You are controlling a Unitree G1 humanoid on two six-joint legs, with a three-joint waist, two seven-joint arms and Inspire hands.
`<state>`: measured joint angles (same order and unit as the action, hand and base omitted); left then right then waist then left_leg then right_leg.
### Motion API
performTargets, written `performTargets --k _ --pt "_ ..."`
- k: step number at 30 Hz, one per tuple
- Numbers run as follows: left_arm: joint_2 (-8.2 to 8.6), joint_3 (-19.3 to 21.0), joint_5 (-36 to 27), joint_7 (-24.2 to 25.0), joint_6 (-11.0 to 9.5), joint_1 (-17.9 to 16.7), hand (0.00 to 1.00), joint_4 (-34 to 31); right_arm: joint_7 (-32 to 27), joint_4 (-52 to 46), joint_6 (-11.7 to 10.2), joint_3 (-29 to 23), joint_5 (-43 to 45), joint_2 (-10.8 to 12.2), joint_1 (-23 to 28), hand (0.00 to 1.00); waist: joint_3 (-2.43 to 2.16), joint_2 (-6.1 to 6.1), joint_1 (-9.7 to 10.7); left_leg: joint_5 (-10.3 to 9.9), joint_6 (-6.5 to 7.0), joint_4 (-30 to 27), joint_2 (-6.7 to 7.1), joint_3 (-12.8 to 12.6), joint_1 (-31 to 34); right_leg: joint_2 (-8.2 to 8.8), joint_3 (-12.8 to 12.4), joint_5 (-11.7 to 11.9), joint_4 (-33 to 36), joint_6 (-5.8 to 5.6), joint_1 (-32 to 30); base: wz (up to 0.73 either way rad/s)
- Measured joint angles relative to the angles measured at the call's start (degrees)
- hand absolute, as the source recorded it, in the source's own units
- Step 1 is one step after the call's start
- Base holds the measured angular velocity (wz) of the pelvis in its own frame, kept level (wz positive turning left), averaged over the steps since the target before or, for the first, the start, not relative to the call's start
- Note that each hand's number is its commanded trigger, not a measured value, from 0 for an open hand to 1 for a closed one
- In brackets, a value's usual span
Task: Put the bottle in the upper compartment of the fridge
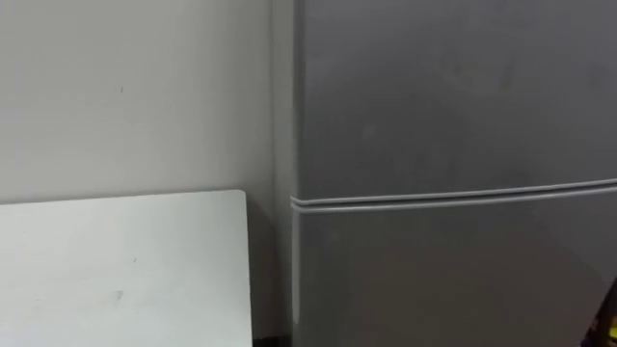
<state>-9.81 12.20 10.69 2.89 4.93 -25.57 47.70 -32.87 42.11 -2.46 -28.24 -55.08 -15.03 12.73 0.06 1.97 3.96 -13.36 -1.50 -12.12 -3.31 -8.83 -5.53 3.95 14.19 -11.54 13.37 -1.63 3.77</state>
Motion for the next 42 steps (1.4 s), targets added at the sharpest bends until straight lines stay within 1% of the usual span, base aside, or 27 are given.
performTargets --k 1,2,3,5,6,7,8,9,11,12,14,16,17,20,23,26,29,30,32,33,35,41,42 --pt "0.41 0.03 -0.01 -0.05 -0.4 0.02 0.0 0.74 0.07 1.17 -0.45 0.07 -0.52 0.88 0.1 0.0 0.08 -0.42 0.38 -0.03 -0.03 -0.11 0.0 -0.02 -0.05 0.04 -0.03 -0.1 0.19 0.02 -0.12 0.0" --pt "0.7 0.02 -0.01 -0.05 -0.41 0.06 0.0 1.41 0.91 3.57 -1.47 0.09 -0.21 1.44 0.3 0.0 -0.24 -0.61 0.65 -0.03 -0.04 -0.07 0.01 -0.03 -0.25 0.01 0.01 -0.11 0.15 0.04 -0.05 0.0" --pt "0.79 0.02 -0.01 -0.06 -0.46 0.04 0.0 1.61 1.28 4.8 -1.69 0.11 0.41 1.72 0.51 0.0 -0.33 -0.64 0.61 -0.05 -0.06 -0.07 0.01 -0.06 -0.41 0.01 -0.01 -0.19 0.15 0.05 0.09 -0.03" --pt "1.08 0.02 -0.48 -0.16 -1.2 0.12 0.0 2.97 1.87 6.93 -1.79 1.0 3.79 2.52 1.23 0.0 -0.36 -0.82 0.51 -0.11 -0.15 -0.01 0.01 -0.28 -0.72 0.05 -0.13 -0.38 0.29 0.07 0.21 -0.05" --pt "1.51 -0.01 -1.36 -0.23 -1.2 0.08 0.0 3.45 1.96 7.04 -1.81 1.73 6.07 3.17 2.07 0.0 -0.45 -0.92 0.34 -0.11 -0.15 0.01 0.01 -0.5 -0.74 0.09 -0.2 -0.44 0.31 0.05 0.17 -0.06" --pt "1.84 -0.1 -1.86 -0.35 -1.21 0.13 0.0 4.01 2.05 7.8 -1.82 3.29 8.97 3.42 2.75 0.0 -0.39 -1.36 0.4 -0.11 -0.15 0.23 0.04 -0.6 -0.93 0.09 -0.28 -0.49 0.28 0.01 0.2 -0.05" --pt "1.94 -0.15 -2.08 -0.52 -1.24 0.15 0.0 4.22 2.24 8.5 -1.83 4.05 10.51 3.54 2.93 0.0 -0.41 -1.39 0.42 -0.11 -0.15 0.41 0.06 -0.64 -1.14 0.08 -0.38 -0.56 0.29 0.0 0.27 -0.04" --pt "1.99 -0.43 -2.28 -1.23 -1.52 0.23 0.0 4.63 2.43 9.64 -1.8 5.76 13.57 3.88 3.27 0.0 -0.31 -1.62 0.39 -0.11 -0.15 0.42 0.07 -0.65 -1.2 0.04 -0.58 -0.69 0.32 -0.03 0.33 0.0" --pt "1.97 -0.8 -2.52 -1.89 -2.12 0.53 0.0 5.32 4.15 13.01 -1.8 9.45 21.19 3.98 3.33 0.0 -0.27 -1.72 0.38 -0.11 -0.15 0.49 0.08 -0.64 -1.2 0.04 -0.55 -0.71 0.33 -0.04 0.31 0.0" --pt "1.91 -1.21 -2.56 -2.02 -2.28 0.53 0.0 5.39 4.66 13.87 -1.79 10.16 22.77 3.99 3.22 0.0 -0.29 -1.69 0.33 -0.11 -0.15 0.48 0.09 -0.64 -1.2 0.05 -0.6 -0.73 0.35 -0.04 0.28 0.0" --pt "1.87 -2.45 -2.68 -2.1 -2.88 0.74 0.0 6.23 7.22 16.42 -1.71 13.76 28.96 3.97 2.89 0.0 -0.26 -1.72 -0.2 -0.11 -0.16 0.47 0.08 -0.77 -1.27 0.02 -0.76 -0.77 0.38 -0.02 0.17 -0.04" --pt "1.92 -3.77 -2.89 -2.09 -2.88 1.23 0.0 7.17 9.92 17.94 -1.67 16.11 32.77 4.01 2.56 0.0 -0.24 -1.72 -0.56 -0.13 -0.18 0.48 0.09 -0.77 -1.48 0.02 -0.83 -0.87 0.52 -0.04 0.15 0.0" --pt "1.95 -4.6 -3.12 -2.07 -2.84 1.44 0.0 7.56 11.64 18.13 -1.54 17.3 33.69 4.13 2.57 0.0 -0.22 -1.71 -0.95 -0.15 -0.21 0.59 0.08 -0.81 -1.8 0.02 -0.89 -0.95 0.6 -0.02 0.23 0.0" --pt "1.99 -4.77 -3.14 -2.07 -2.84 1.53 0.0 7.55 14.04 18.19 -1.4 19.02 35.73 4.78 2.78 0.0 -0.18 -1.68 -1.44 -0.21 -0.31 0.76 0.01 -0.72 -1.83 -0.04 -0.7 -1.1 0.58 0.02 0.6 0.02" --pt "1.95 -5.35 -3.15 -2.11 -2.83 1.65 0.0 7.49 17.04 18.24 -1.23 22.7 37.44 5.37 2.88 0.0 -0.16 -1.72 -2.32 -0.43 -0.4 0.8 -0.07 -0.46 -2.0 -0.12 -0.38 -1.19 0.29 -0.01 1.08 0.07" --pt "1.95 -6.39 -1.97 -1.65 -2.82 2.44 0.0 7.73 21.98 18.4 -1.2 25.88 37.61 6.12 2.74 0.0 -0.11 -1.66 -3.01 -0.47 -0.4 0.52 -0.04 -0.16 -1.77 -0.06 0.07 -1.17 0.15 -0.02 1.22 0.05" --pt "2.0 -7.49 1.35 0.09 -2.22 3.6 0.0 8.12 28.4 19.62 -1.08 28.85 38.1 6.25 1.33 0.0 -0.05 -1.78 -3.46 -0.46 -0.4 0.33 0.0 -0.12 -1.23 -0.01 0.13 -1.17 -0.03 -0.03 0.87 0.0" --pt "1.99 -7.75 1.46 0.22 -2.14 3.82 0.0 8.11 29.34 19.93 -1.07 29.01 38.38 6.23 1.29 0.0 -0.05 -1.78 -3.51 -0.46 -0.4 0.31 0.0 -0.06 -1.09 -0.01 0.17 -1.16 -0.12 -0.03 0.81 0.0" --pt "1.95 -8.62 1.79 0.5 -1.13 4.54 0.0 8.2 32.1 20.54 -0.58 29.49 39.79 5.75 0.33 0.0 -0.05 -1.81 -3.86 -0.46 -0.4 0.29 0.01 -0.03 -0.99 -0.07 0.28 -1.03 -0.68 -0.09 0.97 0.0" --pt "1.93 -8.83 2.2 0.53 -1.03 4.84 0.0 8.44 32.73 20.72 -0.47 29.55 39.96 5.58 0.23 0.0 -0.05 -1.8 -3.93 -0.46 -0.4 0.29 0.01 -0.02 -0.96 -0.07 0.31 -1.04 -0.72 -0.1 0.98 0.0" --pt "1.9 -9.6 2.77 0.51 -0.21 5.78 0.0 8.61 34.25 20.94 -0.36 29.8 40.06 5.26 -0.06 0.0 -0.03 -1.8 -4.16 -0.46 -0.4 0.29 0.04 -0.02 -0.86 -0.07 0.53 -1.04 -0.98 -0.11 1.1 0.03" --pt "1.85 -10.6 2.77 0.09 0.06 7.02 0.0 10.15 35.6 22.34 -0.09 29.88 39.98 5.19 -0.71 0.0 -0.03 -1.8 -4.1 -0.46 -0.4 0.25 0.03 0.37 -0.12 -0.13 1.51 -0.98 -1.65 -0.16 1.32 0.08" --pt "1.86 -10.75 2.77 0.04 0.06 7.14 0.0 10.19 35.65 22.67 -0.01 29.88 39.98 5.19 -0.93 0.0 0.09 -1.79 -4.12 -0.46 -0.4 0.25 0.04 0.49 -0.01 -0.12 1.68 -0.98 -1.7 -0.16 1.3 0.07"
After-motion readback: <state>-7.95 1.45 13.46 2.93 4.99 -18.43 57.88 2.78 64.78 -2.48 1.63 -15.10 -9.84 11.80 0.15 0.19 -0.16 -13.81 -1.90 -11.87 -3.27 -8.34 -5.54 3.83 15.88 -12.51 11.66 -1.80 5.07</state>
